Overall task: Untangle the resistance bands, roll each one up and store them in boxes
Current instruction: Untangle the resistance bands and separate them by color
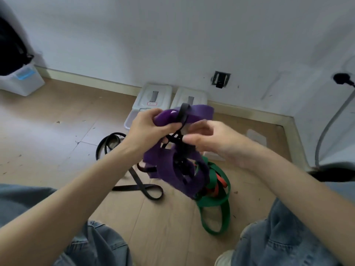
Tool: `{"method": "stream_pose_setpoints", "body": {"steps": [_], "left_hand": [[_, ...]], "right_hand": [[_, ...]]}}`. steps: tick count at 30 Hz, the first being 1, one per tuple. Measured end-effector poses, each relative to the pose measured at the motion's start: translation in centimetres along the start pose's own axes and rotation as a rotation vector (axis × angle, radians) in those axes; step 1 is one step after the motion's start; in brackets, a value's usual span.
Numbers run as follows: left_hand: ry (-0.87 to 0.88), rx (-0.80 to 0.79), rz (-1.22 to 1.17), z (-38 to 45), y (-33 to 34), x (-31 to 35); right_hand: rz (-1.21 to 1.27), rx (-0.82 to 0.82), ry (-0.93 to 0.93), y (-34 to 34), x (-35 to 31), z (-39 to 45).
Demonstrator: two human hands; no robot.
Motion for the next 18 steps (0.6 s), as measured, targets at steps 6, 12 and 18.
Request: {"method": "stream_pose_setpoints", "body": {"steps": [6,12,18], "left_hand": [[-0.059,-0.042,0.038,0.1,-1.9,1.6],[-0.035,-0.107,0.356,-0.4,-0.8,2.9],[0.007,-0.332,-0.054,-1.4,1.4,5.1]], "right_hand": [[-0.247,0.108,0.05,-1.8,0.3,0.0],[-0.327,-0.074,0.102,-0.7,0.7,0.1],[-0.43,0.09,-0.018,1.2,0.6,1.8]]}}
Point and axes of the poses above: each hand's wrist, its own z-axis towards the middle knuckle, its own y-axis out of the palm, x = y × z, the point moved 10 cm from there along z, towards the middle knuckle, and after that the axes turned 12 degrees about -x, right-handed, at the moved point
